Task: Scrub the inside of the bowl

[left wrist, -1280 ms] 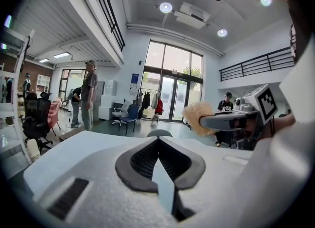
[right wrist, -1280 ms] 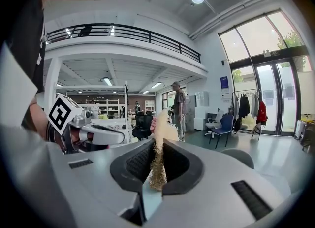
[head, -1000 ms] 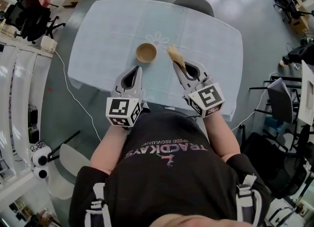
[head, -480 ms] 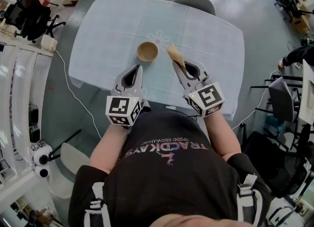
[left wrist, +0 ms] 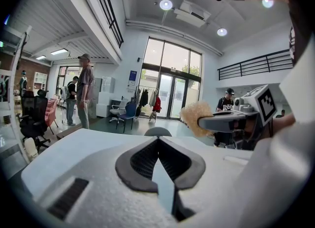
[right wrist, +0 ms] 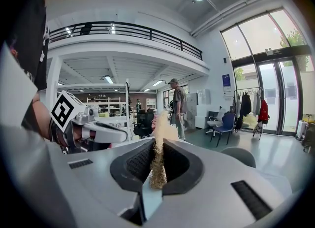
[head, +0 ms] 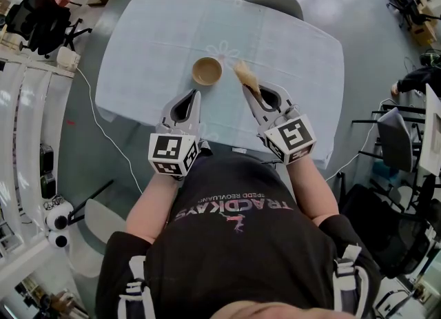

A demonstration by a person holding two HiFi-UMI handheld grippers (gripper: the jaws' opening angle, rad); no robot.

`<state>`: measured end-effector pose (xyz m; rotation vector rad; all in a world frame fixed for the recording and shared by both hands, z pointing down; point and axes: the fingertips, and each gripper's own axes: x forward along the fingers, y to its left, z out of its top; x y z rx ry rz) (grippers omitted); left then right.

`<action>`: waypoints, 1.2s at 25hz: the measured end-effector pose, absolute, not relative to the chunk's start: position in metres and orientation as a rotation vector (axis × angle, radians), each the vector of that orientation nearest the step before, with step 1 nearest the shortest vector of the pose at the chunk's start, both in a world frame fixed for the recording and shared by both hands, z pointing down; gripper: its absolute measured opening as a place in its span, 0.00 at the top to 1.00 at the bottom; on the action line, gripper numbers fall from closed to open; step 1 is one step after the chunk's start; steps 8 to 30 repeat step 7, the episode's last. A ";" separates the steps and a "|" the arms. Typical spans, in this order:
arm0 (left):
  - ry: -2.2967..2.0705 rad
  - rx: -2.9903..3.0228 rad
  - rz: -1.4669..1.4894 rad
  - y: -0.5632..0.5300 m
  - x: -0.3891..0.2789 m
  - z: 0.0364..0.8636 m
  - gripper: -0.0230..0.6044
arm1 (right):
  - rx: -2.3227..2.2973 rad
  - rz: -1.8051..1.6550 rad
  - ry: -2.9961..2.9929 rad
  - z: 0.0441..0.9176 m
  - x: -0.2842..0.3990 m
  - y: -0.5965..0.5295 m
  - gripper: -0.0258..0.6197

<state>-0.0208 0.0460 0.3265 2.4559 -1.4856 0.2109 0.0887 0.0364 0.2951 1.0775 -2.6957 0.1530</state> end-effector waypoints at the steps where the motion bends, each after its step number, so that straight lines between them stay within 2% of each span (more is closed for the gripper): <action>1: -1.485 2.455 0.211 0.046 -0.021 0.327 0.94 | 1.076 0.156 -2.695 0.295 0.088 0.036 0.91; 30: -1.484 2.451 0.212 0.048 -0.019 0.332 0.94 | 1.056 0.126 -2.708 0.304 0.090 0.038 0.91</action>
